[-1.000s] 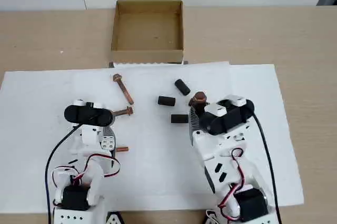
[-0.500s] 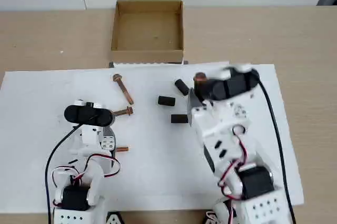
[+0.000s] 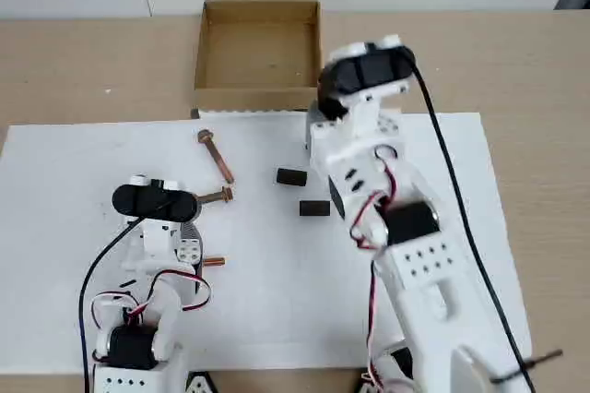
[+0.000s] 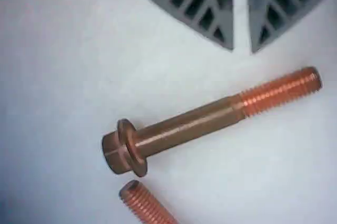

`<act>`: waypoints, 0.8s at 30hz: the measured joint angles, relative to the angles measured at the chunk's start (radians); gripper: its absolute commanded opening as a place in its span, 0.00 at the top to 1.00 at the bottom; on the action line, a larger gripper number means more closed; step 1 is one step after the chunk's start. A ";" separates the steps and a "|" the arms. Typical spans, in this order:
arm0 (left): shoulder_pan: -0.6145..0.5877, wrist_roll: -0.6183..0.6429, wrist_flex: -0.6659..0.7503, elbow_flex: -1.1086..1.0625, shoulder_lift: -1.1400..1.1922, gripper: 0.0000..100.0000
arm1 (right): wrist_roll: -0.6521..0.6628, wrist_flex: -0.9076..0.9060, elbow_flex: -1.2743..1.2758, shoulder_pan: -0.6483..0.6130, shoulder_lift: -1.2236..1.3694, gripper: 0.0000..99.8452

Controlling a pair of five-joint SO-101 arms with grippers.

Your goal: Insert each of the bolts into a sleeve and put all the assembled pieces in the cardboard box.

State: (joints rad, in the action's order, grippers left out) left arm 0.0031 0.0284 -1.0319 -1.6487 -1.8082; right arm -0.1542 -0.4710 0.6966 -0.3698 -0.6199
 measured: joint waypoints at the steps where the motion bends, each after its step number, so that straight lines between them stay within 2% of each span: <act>1: 0.000 0.000 0.000 0.000 0.000 0.99 | 0.011 0.012 -0.029 0.000 0.040 1.00; 15: 0.000 0.000 0.000 0.000 0.000 0.99 | 0.031 0.038 -0.514 -0.002 0.543 1.00; 24: 0.000 0.000 0.000 0.000 0.000 0.99 | 0.112 0.038 -0.795 -0.003 0.793 1.00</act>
State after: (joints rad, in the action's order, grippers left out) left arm 0.0031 0.0284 -1.0319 -1.6487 -1.8082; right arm -0.0422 -0.4327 -0.0982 -0.3728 0.1734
